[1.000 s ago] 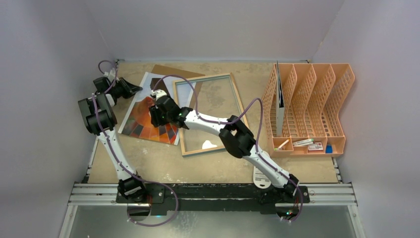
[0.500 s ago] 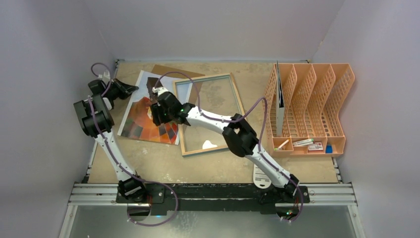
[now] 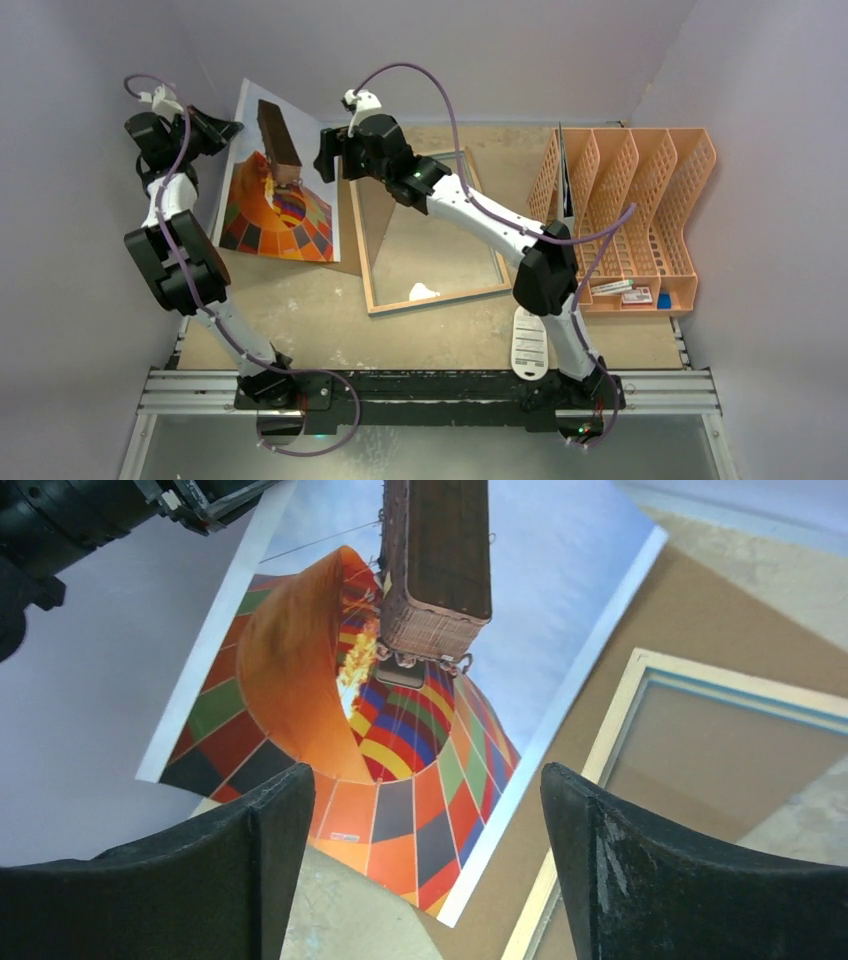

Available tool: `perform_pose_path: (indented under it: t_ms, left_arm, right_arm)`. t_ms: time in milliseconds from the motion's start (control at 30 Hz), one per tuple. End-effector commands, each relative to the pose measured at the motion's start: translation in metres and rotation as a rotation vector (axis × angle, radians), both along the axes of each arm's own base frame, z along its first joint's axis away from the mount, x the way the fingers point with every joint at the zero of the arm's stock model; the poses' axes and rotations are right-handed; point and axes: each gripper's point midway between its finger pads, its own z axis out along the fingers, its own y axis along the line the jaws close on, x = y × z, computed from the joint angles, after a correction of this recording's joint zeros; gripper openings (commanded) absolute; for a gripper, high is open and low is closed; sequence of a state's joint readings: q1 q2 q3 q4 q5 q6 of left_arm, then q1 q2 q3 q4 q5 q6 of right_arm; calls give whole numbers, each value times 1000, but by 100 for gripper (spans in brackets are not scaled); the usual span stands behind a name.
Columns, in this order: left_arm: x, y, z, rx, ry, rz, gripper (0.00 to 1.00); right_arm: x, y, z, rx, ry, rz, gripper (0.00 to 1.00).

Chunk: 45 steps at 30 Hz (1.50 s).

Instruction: Put the photo into the frame

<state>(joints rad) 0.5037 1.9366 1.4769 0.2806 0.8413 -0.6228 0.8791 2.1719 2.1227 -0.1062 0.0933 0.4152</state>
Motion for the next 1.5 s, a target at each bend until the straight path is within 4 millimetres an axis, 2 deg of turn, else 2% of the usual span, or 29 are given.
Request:
perform_pose_path:
  t_ms: [0,133,300,433,500,567,667,800,867,933,1100,1200,1300,1467]
  left_arm:
    - [-16,-3,52,110,-20,44,0]
    - [-33,-42,96,194,-119,-83,0]
    - [-53,-92,145,290,-258,-198,0]
    - [-69,-137,169,388,-375,-311,0]
    - [-73,-153,178,420,-415,-339,0]
    - [-79,-161,187,425,-442,-368,0]
    - [-91,-173,199,406,-472,-446,0]
    - [-118,-190,218,364,-525,-525,0]
    - [-133,-196,226,358,-556,-537,0]
    - [-146,-202,235,352,-578,-558,0]
    - [-172,-225,258,327,-637,-662,0]
    - [-185,-235,266,340,-672,-724,0]
    - [-193,-239,268,351,-679,-762,0]
    - [-203,-248,264,357,-684,-819,0]
  right_arm:
    - [-11,-11,40,15,-96,-13,88]
    - [-18,-19,76,75,-121,-21,91]
    - [-22,-33,110,123,-128,-61,91]
    - [-28,-50,145,146,-195,-44,91]
    - [-30,-61,163,133,-262,-21,93]
    - [-31,-75,178,98,-353,5,95]
    - [-28,-109,204,44,-490,-1,97]
    - [-12,-165,241,50,-578,-84,99]
    - [-9,-183,255,58,-608,-72,99]
    - [-14,-189,261,37,-661,-23,99]
    - [-28,-191,266,-8,-763,101,99]
    - [-11,-198,265,11,-771,42,99]
    - [-15,-190,267,19,-816,124,99]
    - [-33,-176,252,-39,-919,293,98]
